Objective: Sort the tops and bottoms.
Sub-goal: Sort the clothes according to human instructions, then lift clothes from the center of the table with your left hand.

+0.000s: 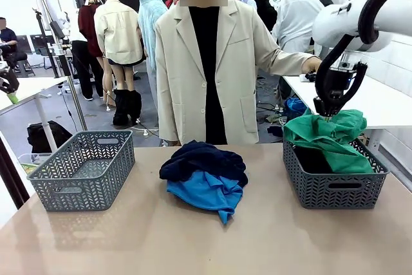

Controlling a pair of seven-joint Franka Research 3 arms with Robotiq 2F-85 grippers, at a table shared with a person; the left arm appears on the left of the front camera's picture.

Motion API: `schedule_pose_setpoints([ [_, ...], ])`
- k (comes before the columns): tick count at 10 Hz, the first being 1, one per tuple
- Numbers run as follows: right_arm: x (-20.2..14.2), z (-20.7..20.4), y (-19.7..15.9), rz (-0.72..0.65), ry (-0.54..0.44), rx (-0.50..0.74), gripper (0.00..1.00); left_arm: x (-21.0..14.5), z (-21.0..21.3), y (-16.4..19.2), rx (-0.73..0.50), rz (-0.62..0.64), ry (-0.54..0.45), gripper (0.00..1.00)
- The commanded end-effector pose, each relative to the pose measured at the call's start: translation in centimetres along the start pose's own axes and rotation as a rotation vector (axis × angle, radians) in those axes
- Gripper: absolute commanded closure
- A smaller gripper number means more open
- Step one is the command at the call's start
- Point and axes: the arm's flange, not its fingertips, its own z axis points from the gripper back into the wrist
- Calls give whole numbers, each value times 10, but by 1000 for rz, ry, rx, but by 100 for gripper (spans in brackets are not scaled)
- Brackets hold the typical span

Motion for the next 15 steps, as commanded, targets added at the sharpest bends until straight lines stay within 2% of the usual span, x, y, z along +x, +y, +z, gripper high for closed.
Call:
schedule_pose_setpoints([
  [1,-2,6,1,13,6,-24,79,1,2,1,-9,5,6,21],
  [5,-28,51,24,30,-138,-98,3,1,2,1,-9,5,6,21],
  [8,-44,88,40,53,-206,-166,0,1,2,1,-9,5,6,21],
  [9,-47,104,47,40,-250,-161,0,1,2,1,-9,5,6,21],
  [10,-47,116,52,105,-266,-130,0,1,2,1,-9,5,6,21],
  [11,-39,109,43,34,-211,-150,0,1,2,1,-9,5,6,21],
  [15,-39,109,43,34,-211,-150,0,1,2,1,-9,5,6,21],
])
